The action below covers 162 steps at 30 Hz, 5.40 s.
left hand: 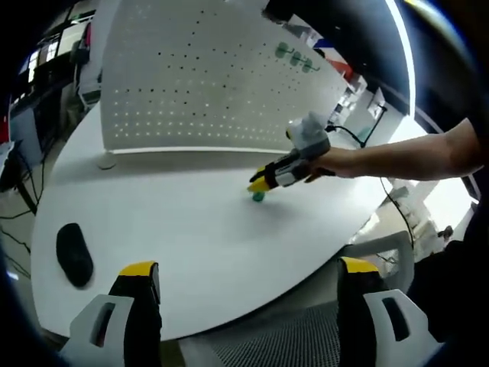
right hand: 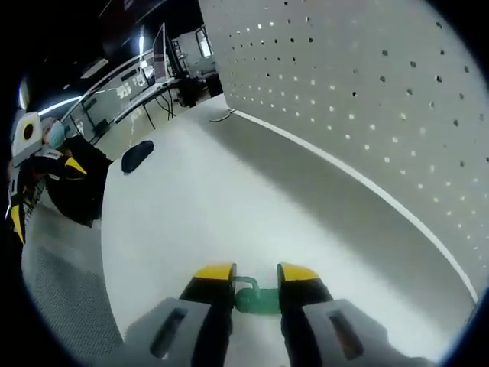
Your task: Insert the hook assembly into the mounting plate slot until the hook locks in place.
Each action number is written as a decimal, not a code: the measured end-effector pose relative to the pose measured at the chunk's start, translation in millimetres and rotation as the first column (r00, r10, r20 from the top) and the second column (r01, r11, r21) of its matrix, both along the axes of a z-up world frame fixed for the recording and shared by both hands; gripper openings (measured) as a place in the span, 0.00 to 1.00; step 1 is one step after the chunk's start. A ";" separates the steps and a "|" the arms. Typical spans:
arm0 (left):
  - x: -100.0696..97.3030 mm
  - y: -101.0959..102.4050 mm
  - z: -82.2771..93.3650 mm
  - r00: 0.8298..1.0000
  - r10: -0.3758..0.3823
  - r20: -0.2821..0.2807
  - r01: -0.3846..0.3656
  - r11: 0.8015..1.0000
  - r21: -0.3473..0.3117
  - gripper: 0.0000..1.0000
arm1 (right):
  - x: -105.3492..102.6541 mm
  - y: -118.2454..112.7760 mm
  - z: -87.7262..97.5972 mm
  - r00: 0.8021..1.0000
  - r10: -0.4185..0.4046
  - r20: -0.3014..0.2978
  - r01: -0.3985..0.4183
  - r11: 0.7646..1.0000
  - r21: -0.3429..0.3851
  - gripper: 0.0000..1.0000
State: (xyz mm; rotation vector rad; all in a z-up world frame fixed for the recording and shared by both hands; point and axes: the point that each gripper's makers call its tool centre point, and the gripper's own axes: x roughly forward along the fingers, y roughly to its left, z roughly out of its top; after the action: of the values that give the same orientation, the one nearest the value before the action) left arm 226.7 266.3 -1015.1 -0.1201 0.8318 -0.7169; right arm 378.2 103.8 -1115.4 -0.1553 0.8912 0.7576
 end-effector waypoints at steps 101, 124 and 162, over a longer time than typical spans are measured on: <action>42.7 -74.5 82.6 0.981 -0.067 0.184 0.080 0.995 -0.066 0.88 | -76.6 -1.4 211.4 0.835 -0.538 0.115 0.366 0.700 0.614 0.00; 49.9 -87.1 110.9 0.985 -0.006 0.170 0.047 0.971 -0.236 0.45 | -85.7 41.3 250.6 0.806 -0.567 0.172 0.313 0.654 0.688 0.00; 50.9 -83.8 137.6 0.993 0.093 0.075 -0.052 0.900 -0.432 0.04 | -99.5 77.1 279.6 0.765 -0.510 0.392 0.158 0.740 0.654 0.00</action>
State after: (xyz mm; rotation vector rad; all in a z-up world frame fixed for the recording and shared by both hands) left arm 277.6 182.6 -877.5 -0.5097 0.5644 -0.8211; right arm 278.7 180.9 -835.8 0.3409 0.0801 0.5474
